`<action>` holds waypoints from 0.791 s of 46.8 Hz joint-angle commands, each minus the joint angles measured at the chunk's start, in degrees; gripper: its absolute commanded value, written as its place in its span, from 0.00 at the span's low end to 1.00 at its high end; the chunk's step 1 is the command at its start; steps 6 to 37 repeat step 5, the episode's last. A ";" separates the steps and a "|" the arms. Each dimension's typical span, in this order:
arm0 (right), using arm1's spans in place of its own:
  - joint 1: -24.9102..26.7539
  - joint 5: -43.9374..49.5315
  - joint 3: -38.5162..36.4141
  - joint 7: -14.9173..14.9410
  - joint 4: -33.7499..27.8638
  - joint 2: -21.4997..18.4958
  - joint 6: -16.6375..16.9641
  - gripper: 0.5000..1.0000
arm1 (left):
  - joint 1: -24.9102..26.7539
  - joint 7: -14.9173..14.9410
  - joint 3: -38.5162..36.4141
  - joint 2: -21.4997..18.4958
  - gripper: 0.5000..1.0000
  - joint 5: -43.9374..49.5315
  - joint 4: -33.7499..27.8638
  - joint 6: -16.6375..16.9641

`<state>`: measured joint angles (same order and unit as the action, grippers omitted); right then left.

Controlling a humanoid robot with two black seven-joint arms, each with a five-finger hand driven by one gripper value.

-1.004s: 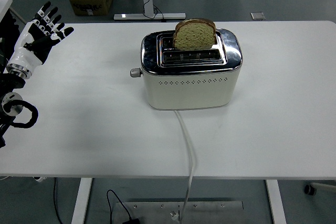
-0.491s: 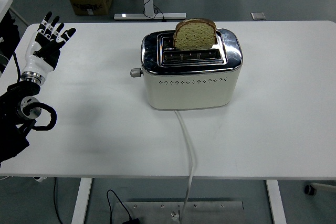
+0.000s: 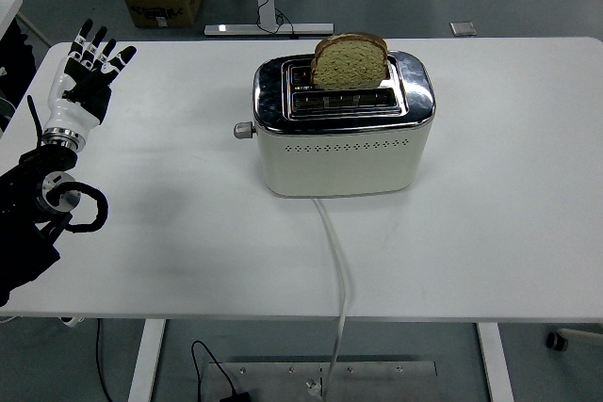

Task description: Press down toaster

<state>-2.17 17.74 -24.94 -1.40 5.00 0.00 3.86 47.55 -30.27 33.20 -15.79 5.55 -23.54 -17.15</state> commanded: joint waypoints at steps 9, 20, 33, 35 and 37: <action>-0.29 0.19 0.07 0.00 0.01 0.00 0.01 1.00 | -0.09 -0.06 0.29 0.06 1.00 0.25 -0.01 -0.08; -0.29 0.19 0.07 0.00 0.01 0.00 0.01 1.00 | -0.09 -0.06 0.29 0.06 1.00 0.25 -0.01 -0.08; -0.29 0.19 0.07 0.00 0.01 0.00 0.01 1.00 | -0.09 -0.06 0.29 0.06 1.00 0.25 -0.01 -0.08; -0.29 0.19 0.07 0.00 0.01 0.00 0.01 1.00 | -0.09 -0.06 0.29 0.06 1.00 0.25 -0.01 -0.08; -0.29 0.19 0.07 0.00 0.01 0.00 0.01 1.00 | -0.09 -0.06 0.29 0.06 1.00 0.25 -0.01 -0.08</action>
